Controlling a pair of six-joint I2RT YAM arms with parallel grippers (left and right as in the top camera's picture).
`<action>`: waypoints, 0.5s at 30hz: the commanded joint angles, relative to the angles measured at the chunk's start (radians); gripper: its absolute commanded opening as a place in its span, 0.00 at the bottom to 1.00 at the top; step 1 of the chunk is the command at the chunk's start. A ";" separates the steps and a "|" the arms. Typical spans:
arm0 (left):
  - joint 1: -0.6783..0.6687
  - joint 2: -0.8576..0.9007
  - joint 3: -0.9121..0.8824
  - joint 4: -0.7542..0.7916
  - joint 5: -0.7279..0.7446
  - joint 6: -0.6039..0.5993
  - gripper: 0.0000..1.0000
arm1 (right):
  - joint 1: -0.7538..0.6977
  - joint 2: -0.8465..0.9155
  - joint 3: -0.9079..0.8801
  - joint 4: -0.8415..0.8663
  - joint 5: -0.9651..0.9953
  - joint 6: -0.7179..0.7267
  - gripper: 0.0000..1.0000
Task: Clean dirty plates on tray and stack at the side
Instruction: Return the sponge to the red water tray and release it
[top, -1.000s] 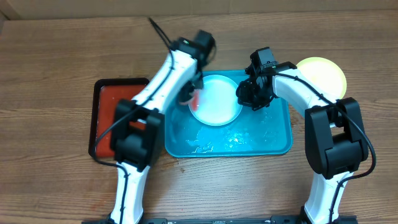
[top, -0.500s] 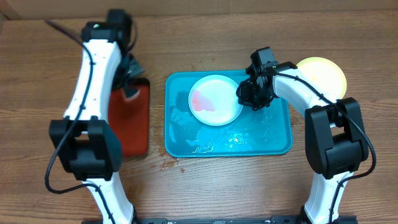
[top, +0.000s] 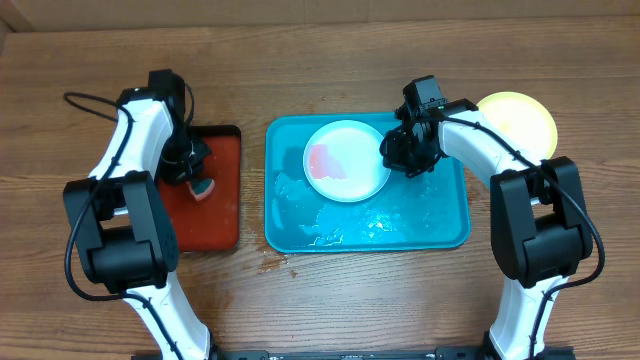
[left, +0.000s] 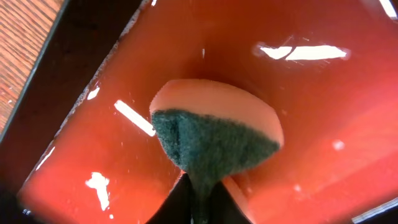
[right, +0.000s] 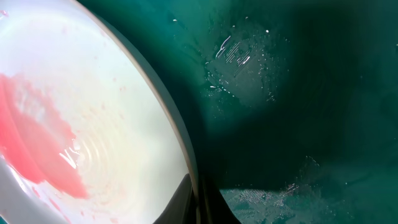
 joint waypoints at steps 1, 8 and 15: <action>0.006 0.000 -0.044 0.028 0.009 -0.018 0.13 | -0.007 0.007 -0.008 0.001 0.022 0.001 0.04; 0.006 0.000 -0.077 0.066 0.032 -0.018 0.24 | -0.007 0.007 -0.008 0.000 0.021 0.001 0.04; 0.043 -0.032 0.111 -0.055 0.171 0.040 0.24 | -0.007 -0.001 0.042 -0.041 0.014 -0.005 0.04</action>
